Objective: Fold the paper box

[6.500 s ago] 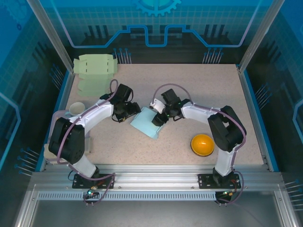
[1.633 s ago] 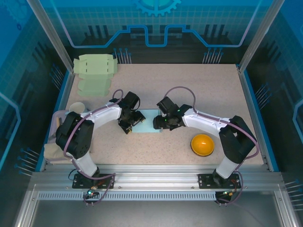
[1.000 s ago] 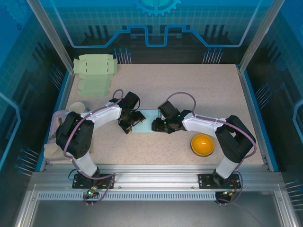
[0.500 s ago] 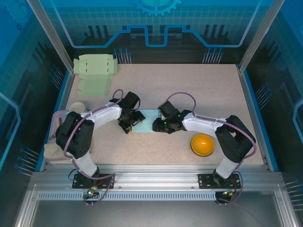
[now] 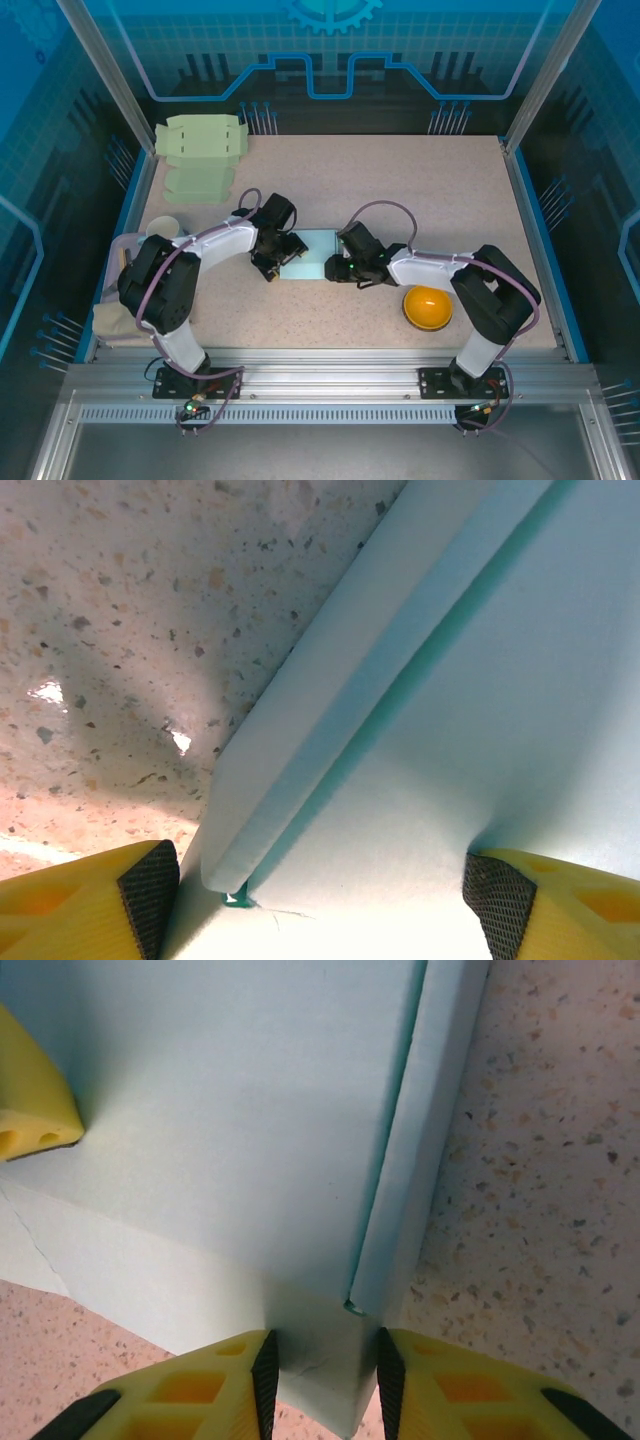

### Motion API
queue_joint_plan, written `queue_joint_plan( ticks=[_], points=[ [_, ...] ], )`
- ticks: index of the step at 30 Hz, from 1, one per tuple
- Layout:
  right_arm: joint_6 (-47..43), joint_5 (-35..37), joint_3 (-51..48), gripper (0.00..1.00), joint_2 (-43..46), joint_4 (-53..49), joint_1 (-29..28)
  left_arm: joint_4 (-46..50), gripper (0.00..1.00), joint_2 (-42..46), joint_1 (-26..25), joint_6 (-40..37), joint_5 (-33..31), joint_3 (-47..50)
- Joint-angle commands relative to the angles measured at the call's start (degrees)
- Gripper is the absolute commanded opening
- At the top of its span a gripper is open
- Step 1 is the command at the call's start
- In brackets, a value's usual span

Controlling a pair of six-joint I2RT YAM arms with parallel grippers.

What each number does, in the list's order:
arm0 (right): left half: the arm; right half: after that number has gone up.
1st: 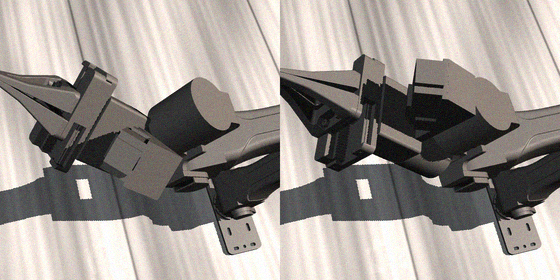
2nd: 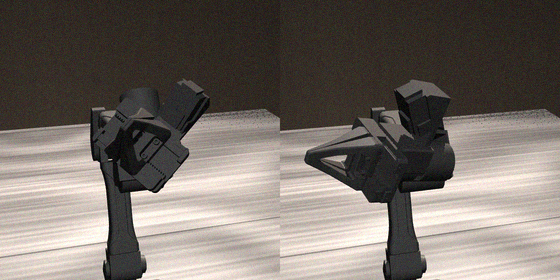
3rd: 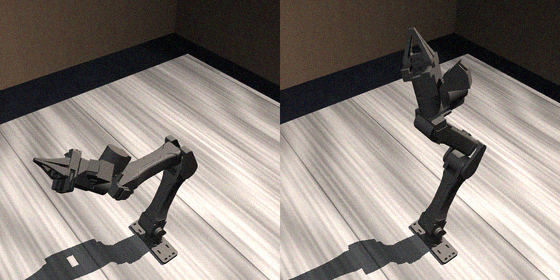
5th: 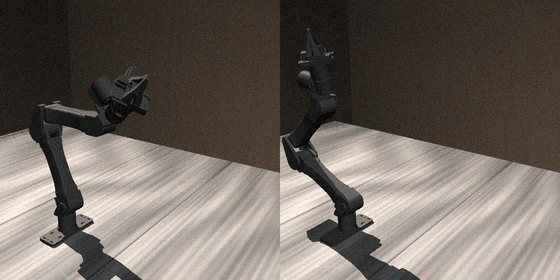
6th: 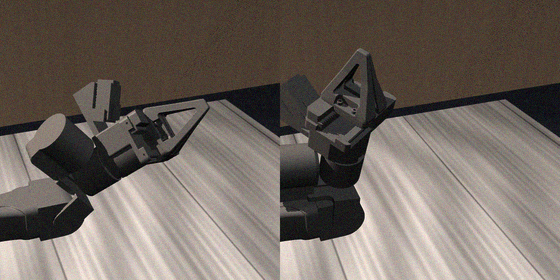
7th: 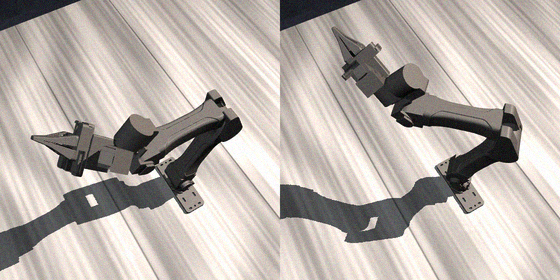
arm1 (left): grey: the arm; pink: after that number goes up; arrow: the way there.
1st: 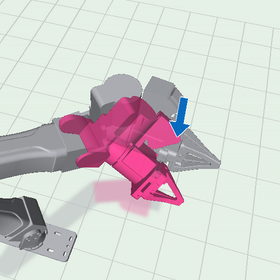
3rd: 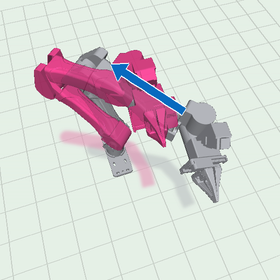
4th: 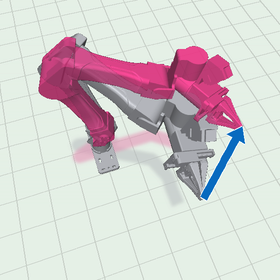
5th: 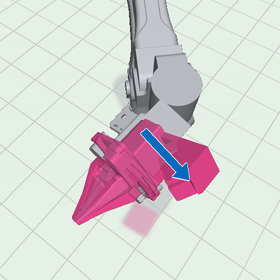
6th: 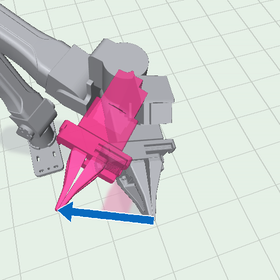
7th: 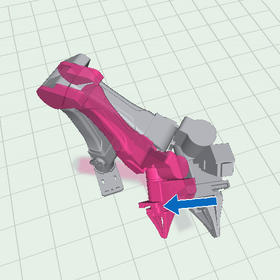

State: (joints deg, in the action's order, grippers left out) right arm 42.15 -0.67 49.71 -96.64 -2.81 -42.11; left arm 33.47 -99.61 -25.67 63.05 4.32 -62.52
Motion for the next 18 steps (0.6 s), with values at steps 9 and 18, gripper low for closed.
queue_joint_plan(
  ticks=[9, 18],
  points=[
    [-7.9, 12.3, -14.3, 0.35, -0.3, 29.6, -2.7, 1.3, 0.81, -6.7, -0.1, -0.4, -1.6, 2.8],
    [-4.1, 20.0, -17.3, 0.38, -5.4, 37.7, -3.2, 0.8, 0.81, -8.2, 1.1, -1.2, -0.2, 3.9]
  ],
)
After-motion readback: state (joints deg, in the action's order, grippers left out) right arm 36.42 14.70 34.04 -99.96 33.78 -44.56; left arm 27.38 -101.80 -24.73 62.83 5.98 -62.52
